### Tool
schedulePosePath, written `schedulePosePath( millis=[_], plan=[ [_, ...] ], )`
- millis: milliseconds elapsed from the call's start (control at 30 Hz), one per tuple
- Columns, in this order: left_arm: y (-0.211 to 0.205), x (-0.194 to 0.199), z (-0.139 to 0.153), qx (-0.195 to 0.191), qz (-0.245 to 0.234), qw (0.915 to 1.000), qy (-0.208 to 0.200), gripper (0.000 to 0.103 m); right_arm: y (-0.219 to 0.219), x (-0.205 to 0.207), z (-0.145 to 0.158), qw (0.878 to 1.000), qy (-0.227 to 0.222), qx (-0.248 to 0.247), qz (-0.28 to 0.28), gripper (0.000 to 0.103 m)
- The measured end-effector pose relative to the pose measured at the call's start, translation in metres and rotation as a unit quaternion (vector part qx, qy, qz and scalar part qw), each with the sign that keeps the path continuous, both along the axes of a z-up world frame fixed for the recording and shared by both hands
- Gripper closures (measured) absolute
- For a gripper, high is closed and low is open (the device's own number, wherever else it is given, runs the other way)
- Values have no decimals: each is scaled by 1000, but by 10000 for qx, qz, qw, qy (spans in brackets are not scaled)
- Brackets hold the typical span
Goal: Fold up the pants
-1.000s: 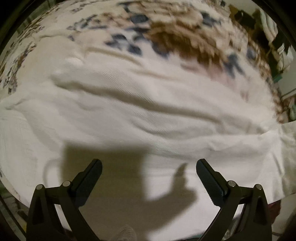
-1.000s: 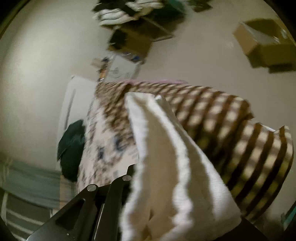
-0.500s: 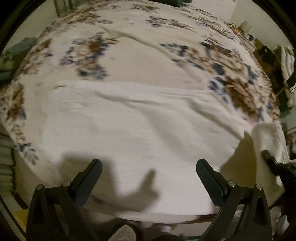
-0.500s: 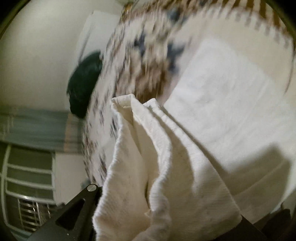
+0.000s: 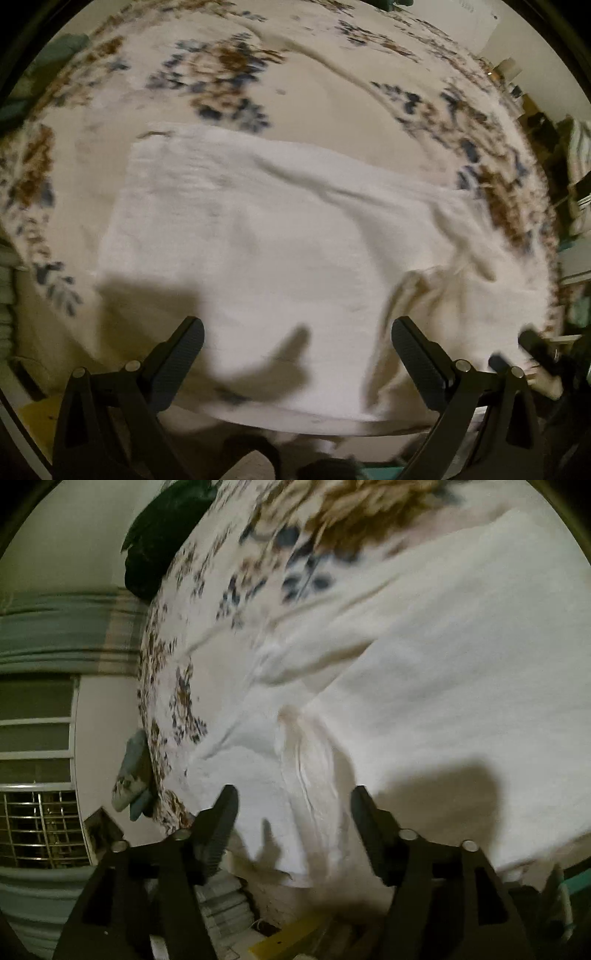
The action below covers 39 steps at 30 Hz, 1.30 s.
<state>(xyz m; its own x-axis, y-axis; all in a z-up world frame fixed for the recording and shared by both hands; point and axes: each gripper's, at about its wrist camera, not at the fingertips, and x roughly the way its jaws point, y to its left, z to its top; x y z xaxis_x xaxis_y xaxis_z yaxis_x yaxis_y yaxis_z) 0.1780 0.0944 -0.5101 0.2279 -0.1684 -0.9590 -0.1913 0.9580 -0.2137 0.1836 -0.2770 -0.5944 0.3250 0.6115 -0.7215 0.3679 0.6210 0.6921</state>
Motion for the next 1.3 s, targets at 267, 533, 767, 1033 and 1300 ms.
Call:
schedulePosePath(
  millis=[267, 533, 767, 1033, 1300],
  plan=[
    [-93, 30, -30, -337, -553, 9969, 451, 0, -73, -39, -6, 9926, 796, -780, -481, 31],
    [-75, 33, -70, 186, -230, 9951, 946, 0, -94, -40, -14, 9867, 936, -928, -955, 31],
    [-101, 23, -51, 279, -414, 9983, 287, 51, -82, -23, -28, 9839, 1066, -1226, -747, 31],
    [-111, 24, -23, 113, -922, 9950, -379, 94, -50, -2, -30, 9595, 1202, -2548, 43, 31],
    [-106, 29, -40, 244, -949, 9943, -429, 93, -36, 5, -34, 9558, 1222, -2663, 226, 30]
  ],
)
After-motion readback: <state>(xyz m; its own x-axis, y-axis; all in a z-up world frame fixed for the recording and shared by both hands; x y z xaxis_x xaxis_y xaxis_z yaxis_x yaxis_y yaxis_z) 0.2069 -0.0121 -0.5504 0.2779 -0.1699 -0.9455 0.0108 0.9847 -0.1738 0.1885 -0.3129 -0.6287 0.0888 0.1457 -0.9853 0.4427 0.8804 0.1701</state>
